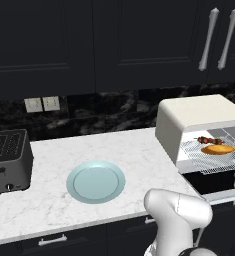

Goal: Pick up the kebab skewer and baguette bread, and place them inside the toaster oven. Close the toaster oven door and start by setting the timer.

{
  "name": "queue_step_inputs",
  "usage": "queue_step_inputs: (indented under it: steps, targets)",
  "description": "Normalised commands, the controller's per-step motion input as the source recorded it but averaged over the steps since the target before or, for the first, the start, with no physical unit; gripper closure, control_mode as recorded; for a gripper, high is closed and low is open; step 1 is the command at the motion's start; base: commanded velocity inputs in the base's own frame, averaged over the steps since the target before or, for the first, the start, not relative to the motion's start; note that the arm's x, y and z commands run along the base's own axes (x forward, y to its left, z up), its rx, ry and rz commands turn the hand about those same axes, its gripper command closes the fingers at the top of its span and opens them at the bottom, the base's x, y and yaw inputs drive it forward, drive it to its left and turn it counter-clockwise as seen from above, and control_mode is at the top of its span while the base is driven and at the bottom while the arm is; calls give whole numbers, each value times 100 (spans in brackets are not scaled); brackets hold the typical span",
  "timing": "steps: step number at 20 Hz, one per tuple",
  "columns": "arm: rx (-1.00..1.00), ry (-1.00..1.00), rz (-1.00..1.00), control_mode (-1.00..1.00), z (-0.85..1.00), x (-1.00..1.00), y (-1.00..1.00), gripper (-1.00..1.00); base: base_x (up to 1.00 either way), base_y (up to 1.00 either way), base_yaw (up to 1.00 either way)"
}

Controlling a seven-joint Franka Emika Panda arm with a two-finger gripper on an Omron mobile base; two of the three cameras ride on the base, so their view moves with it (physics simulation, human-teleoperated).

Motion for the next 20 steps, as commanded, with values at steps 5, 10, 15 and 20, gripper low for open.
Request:
queue_step_inputs:
  steps: [5, 10, 15, 20]
  targets:
    - [0, 7, 0, -100, -1, 0, 0, -100, 0, 0, 0]
    - [0, 9, 0, -100, -3, 6, 0, -100, 0, 0, 0]
    - [0, 2, 0, -100, -1, 20, 0, -100, 0, 0, 0]
    - [0, 0, 0, -100, -10, 24, 0, -100, 0, 0, 0]
